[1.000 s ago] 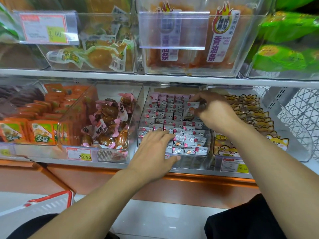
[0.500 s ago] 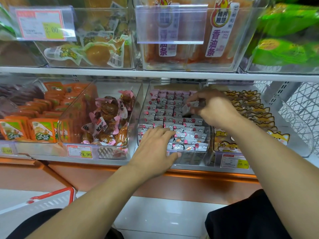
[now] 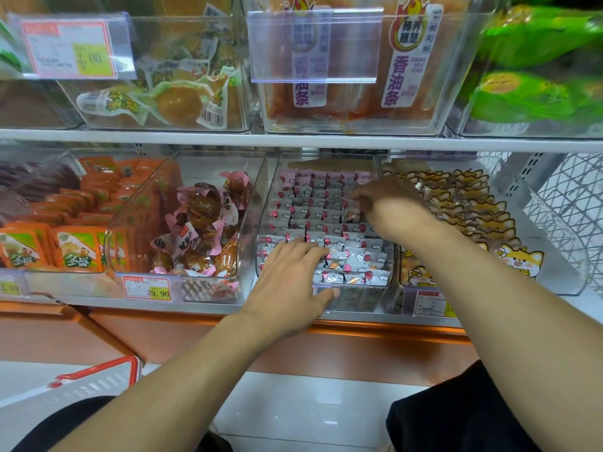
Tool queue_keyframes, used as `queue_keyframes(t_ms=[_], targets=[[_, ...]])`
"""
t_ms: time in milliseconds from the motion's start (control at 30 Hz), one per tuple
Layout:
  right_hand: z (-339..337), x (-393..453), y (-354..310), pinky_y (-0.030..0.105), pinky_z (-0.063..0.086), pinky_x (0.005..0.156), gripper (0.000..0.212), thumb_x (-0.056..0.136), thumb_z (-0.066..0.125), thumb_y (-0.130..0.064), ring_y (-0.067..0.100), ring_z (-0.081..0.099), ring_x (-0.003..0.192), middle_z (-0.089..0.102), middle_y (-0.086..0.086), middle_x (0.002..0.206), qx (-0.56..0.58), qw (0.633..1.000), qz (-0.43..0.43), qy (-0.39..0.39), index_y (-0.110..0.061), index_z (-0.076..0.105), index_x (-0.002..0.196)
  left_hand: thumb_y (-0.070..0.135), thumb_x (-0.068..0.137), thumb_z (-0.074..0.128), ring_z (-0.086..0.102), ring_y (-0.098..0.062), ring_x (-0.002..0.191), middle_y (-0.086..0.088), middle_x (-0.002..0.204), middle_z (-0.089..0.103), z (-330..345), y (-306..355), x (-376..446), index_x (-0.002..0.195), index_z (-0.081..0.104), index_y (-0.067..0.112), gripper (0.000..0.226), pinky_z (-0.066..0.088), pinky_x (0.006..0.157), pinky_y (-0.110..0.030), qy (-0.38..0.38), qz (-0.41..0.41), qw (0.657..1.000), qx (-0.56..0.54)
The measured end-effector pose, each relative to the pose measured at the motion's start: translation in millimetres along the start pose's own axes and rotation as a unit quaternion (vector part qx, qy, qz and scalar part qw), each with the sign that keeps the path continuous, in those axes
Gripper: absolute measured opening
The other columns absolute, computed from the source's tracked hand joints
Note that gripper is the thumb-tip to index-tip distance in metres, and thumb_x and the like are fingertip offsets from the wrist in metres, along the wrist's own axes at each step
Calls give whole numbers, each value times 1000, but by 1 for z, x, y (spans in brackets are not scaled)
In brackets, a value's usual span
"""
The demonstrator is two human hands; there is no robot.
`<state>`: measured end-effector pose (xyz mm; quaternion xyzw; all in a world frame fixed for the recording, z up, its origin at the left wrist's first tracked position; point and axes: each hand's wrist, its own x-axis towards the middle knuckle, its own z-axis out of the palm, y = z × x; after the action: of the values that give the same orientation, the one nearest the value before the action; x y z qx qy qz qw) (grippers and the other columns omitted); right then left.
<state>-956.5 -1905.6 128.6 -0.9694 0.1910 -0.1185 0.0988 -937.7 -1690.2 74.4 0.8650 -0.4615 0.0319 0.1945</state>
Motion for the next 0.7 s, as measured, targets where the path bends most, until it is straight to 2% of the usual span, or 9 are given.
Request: queue_keyframes(t_ms=[67, 167, 233, 333, 467, 633, 700], targets=[[-1, 3, 0, 45, 30, 117, 37, 100, 56, -13, 26, 54, 128, 65, -4, 136, -47, 999, 12, -1, -42, 69, 121, 55, 90, 63, 33, -16, 137, 3, 146, 47, 0, 0, 0, 148, 42, 22, 69, 18, 117, -32, 0, 1, 1000, -1], [-1, 5, -4, 46, 13, 122, 44, 93, 64, -11, 24, 45, 137, 63, -3, 136, -149, 989, 23, -11, -47, 68, 120, 56, 90, 63, 32, -16, 137, 4, 146, 47, 0, 0, 0, 148, 42, 23, 69, 17, 116, -31, 1, 1, 1000, -1], [0, 5, -9, 47, 7, 123, 37, 90, 68, -16, 21, 39, 142, 61, -1, 139, -209, 977, 43, -19, -41, 70, 118, 56, 90, 63, 32, -16, 137, 4, 146, 47, 0, -1, 0, 148, 42, 24, 69, 16, 115, -30, 1, 1, 1000, -3], [1, 6, -16, 54, -2, 124, 33, 88, 62, -14, 26, 33, 147, 59, 5, 143, -271, 957, 87, -48, -24, 67, 119, 56, 90, 63, 31, -15, 137, 4, 147, 46, 0, 0, 0, 148, 42, 24, 70, 17, 115, -29, 0, -1, 1000, -9], [3, 6, -18, 54, 1, 123, 38, 92, 54, -17, 26, 42, 143, 61, 6, 141, -273, 953, 106, -73, -21, 61, 129, 57, 91, 61, 30, -14, 138, 5, 148, 44, -2, 0, -1, 149, 40, 25, 70, 16, 115, -28, 0, -3, 1000, -13], [-1, 1, -19, 52, 6, 124, 32, 91, 58, -15, 26, 50, 135, 68, 4, 128, -218, 970, 103, -36, -22, 64, 122, 56, 92, 61, 30, -14, 139, 5, 148, 45, -5, 0, -1, 149, 42, 25, 68, 17, 115, -27, 5, -9, 999, -33], [-10, -7, -17, 51, 24, 120, 32, 89, 61, -11, 29, 57, 125, 70, 7, 120, -163, 982, 96, 19, -20, 62, 120, 56, 92, 62, 31, -13, 138, 5, 148, 46, -7, 1, 0, 148, 44, 26, 66, 17, 115, -25, 14, -14, 999, -47]])
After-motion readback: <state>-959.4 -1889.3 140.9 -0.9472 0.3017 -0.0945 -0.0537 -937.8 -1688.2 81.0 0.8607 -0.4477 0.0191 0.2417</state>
